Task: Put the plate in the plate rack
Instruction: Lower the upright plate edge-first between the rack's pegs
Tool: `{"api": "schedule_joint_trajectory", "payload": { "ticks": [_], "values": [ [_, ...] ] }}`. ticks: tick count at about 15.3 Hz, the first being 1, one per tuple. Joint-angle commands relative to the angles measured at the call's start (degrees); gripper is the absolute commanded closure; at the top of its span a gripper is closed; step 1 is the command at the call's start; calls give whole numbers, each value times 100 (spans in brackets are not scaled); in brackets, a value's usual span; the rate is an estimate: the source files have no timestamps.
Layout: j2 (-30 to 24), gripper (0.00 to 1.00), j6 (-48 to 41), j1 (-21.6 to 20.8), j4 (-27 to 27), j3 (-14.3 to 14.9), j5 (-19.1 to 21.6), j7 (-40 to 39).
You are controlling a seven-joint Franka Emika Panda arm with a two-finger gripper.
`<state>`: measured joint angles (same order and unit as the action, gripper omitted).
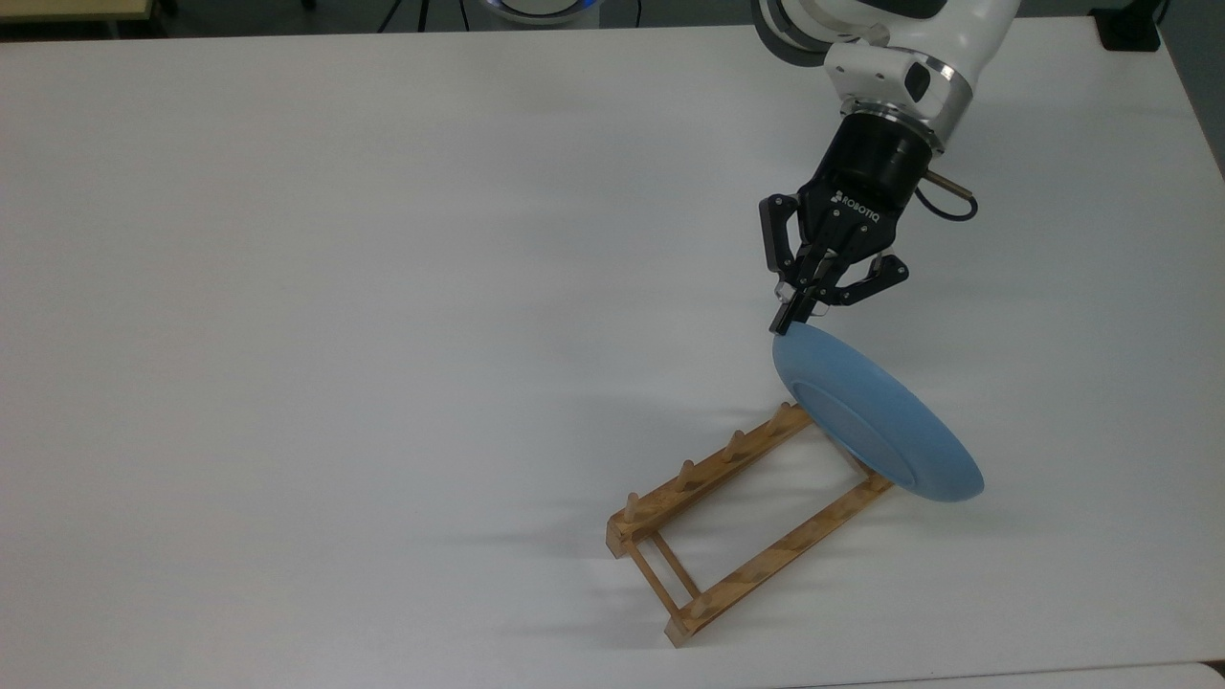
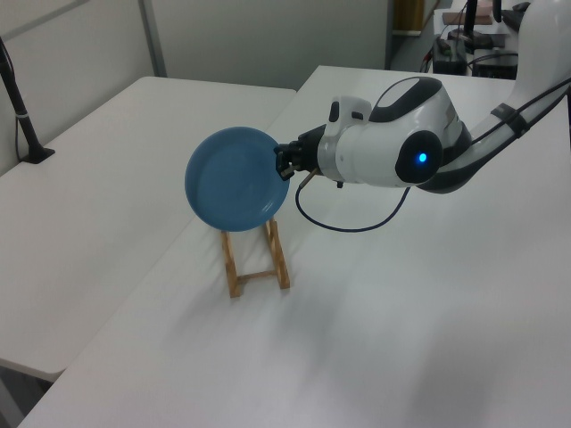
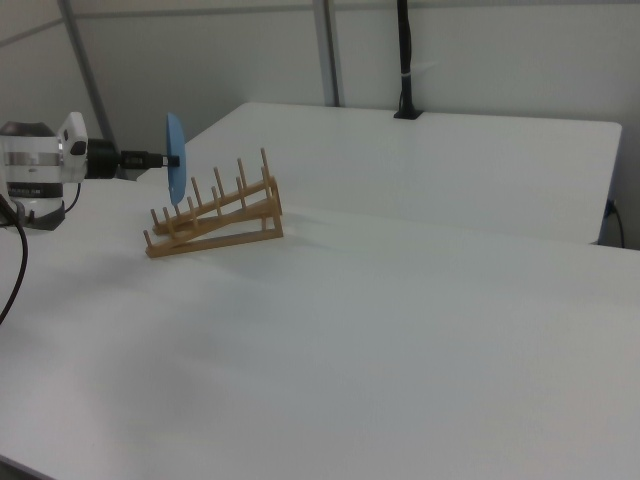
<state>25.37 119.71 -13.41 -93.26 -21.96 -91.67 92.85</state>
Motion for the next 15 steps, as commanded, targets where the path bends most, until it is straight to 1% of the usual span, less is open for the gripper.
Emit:
{"api": "schedule_joint_trajectory", "payload": {
  "ticks": [1,7,15],
  "values": [
    [108,100,-132,-66,10,61,-141,145],
    [319,100,-132,-101,10,113,-193,145],
    [197,100,-220,-66,27,113,-202,356]
  ]
}}
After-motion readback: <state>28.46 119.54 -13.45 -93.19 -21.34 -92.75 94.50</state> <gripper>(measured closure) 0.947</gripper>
